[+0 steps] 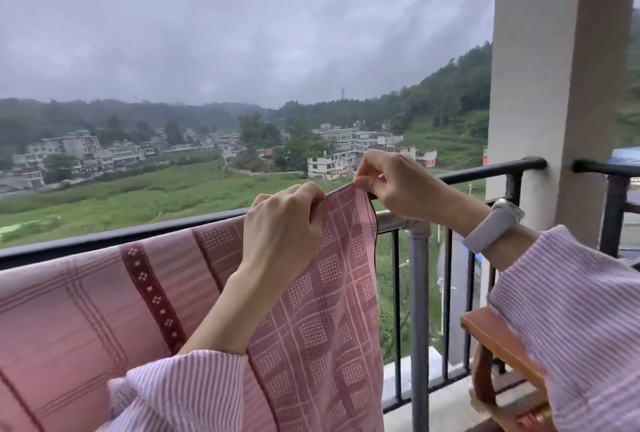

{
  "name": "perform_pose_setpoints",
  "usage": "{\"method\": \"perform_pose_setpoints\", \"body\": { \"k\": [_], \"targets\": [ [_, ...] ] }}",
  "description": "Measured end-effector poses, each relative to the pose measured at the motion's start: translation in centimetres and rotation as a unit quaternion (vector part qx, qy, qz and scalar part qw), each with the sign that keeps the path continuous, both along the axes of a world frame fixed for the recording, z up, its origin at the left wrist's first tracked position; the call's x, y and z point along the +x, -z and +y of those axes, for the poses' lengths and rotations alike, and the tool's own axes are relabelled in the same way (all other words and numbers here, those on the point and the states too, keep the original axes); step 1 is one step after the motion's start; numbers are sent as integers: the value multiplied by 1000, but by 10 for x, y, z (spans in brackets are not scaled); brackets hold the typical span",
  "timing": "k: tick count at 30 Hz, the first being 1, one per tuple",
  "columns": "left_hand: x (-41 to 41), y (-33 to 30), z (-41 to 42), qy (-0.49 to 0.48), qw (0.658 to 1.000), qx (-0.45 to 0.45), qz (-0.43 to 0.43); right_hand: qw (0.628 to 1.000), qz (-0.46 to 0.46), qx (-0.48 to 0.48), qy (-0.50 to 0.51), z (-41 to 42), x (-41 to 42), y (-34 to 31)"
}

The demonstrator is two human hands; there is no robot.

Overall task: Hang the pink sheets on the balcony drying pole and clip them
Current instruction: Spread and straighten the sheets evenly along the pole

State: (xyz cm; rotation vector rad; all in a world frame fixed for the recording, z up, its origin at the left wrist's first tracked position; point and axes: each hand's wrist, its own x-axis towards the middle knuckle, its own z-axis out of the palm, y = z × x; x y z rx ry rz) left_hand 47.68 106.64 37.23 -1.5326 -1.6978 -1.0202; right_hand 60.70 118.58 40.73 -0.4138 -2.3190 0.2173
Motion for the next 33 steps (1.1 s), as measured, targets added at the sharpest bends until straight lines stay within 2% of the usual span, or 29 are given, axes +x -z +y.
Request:
{"method": "perform_pose_setpoints", "body": {
  "k": [9, 12, 16, 23, 29, 33],
  "targets": [
    [92, 20, 77, -114, 992, 46, -35, 992, -1, -32, -119, 87, 66, 16],
    [107, 32, 84, -142, 984, 91, -58, 976, 18, -86, -197, 98, 62, 18],
    [110, 44, 86, -159, 979, 107, -73, 917, -9, -214, -335, 110, 54, 35],
    [109, 54, 98, -173, 973, 152, -30, 788, 62, -397, -467, 133, 34, 77],
    [115, 58, 106, -196, 962, 186, -34, 723, 16, -434, -537, 146, 14, 96],
    [130, 61, 114, -259, 949, 175, -33, 677, 4, -436, -593, 154, 2, 99]
  ]
}}
